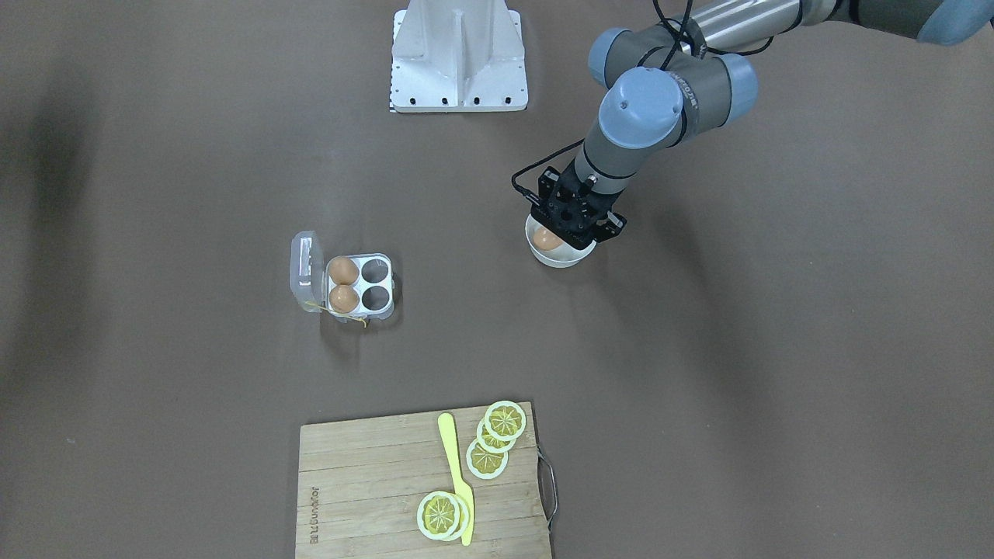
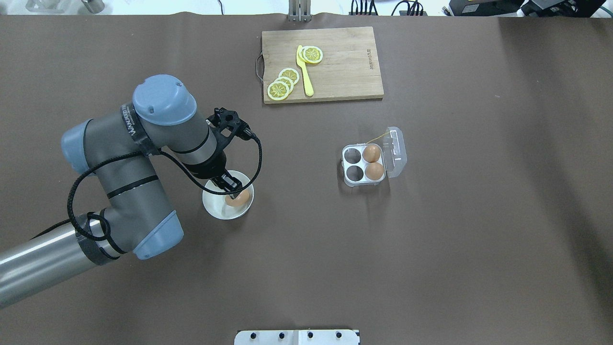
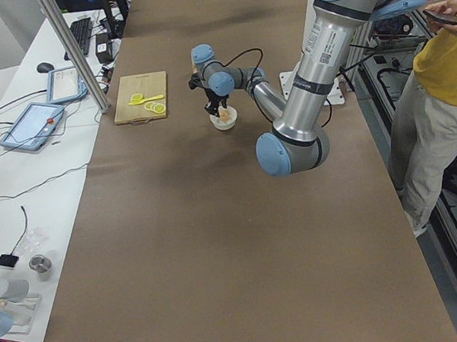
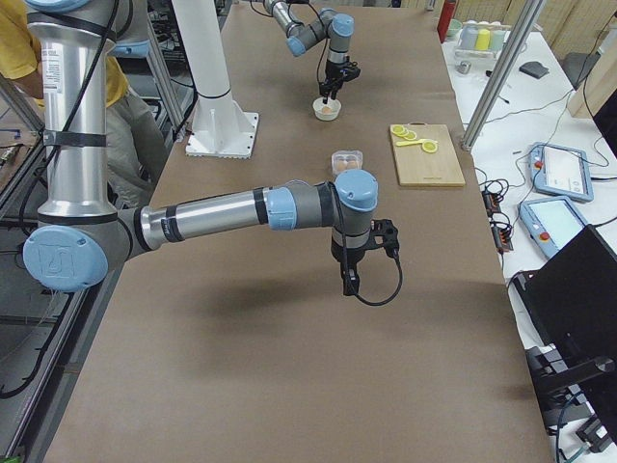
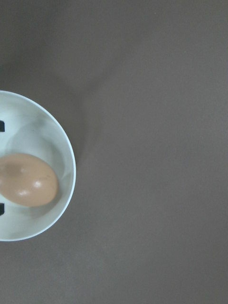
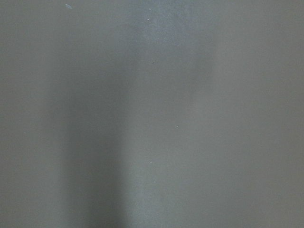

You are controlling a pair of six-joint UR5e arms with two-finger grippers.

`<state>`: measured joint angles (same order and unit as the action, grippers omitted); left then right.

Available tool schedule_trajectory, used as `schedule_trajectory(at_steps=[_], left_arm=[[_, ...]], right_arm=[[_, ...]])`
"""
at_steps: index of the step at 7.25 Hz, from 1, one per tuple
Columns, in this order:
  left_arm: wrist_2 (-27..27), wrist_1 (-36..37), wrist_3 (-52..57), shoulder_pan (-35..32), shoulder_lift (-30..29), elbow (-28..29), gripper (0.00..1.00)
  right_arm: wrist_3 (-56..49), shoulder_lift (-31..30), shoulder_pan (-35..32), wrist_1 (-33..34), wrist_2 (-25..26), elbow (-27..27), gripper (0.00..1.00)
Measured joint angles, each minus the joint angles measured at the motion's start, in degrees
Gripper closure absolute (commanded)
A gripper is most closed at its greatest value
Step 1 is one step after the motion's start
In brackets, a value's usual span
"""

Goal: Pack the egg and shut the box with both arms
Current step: 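Lower the left gripper into the bowl and grasp the brown egg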

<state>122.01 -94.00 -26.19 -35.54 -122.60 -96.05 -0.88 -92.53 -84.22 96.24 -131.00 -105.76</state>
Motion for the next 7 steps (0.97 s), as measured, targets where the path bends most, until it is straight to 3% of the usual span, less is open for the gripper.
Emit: schedule_trajectory(at_steps=[7], left_arm=[[-2.09, -0.64, 0.09, 1.76, -1.23, 2.54, 0.39]], right_arm=[[0.0, 0.07, 0.19, 0.0, -0.1, 0.02, 0.0]])
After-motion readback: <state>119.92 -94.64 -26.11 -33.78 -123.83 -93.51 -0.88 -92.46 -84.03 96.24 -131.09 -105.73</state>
